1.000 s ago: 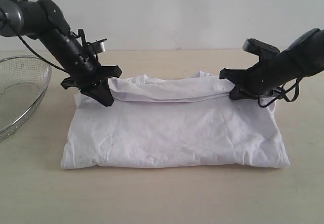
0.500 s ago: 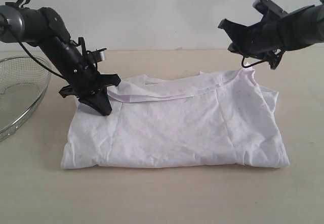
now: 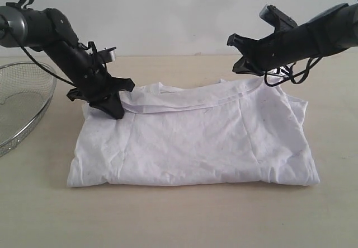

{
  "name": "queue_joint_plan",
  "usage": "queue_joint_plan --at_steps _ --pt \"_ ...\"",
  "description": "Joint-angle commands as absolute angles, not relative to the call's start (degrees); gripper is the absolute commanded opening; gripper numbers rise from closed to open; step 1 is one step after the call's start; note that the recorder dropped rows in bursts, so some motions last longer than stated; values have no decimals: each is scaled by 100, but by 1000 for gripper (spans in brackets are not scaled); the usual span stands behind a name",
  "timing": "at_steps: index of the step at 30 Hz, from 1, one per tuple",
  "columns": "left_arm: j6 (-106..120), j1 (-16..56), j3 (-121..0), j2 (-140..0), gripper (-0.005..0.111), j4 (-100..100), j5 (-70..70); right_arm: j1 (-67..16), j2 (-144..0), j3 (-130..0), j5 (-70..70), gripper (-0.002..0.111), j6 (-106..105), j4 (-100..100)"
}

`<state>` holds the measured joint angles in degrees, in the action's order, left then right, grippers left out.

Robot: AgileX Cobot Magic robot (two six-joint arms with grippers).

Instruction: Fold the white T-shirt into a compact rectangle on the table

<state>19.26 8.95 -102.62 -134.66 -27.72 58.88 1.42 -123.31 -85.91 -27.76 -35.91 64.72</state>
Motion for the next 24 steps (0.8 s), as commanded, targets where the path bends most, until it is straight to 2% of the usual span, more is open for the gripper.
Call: queue_joint_plan --at_steps 1,12,24 --pt "2059 917 -10240 -13463 4 -2598 5388 172 -12046 -8394 -3049 0 -3816 6411" --pt "2009 749 -11094 -13463 4 -2416 4537 148 -11365 -7479 -3176 0 -4106 6389" --pt "2107 630 -11391 -13463 4 -2839 5976 148 -11254 -7264 -3493 0 -4120 5696"
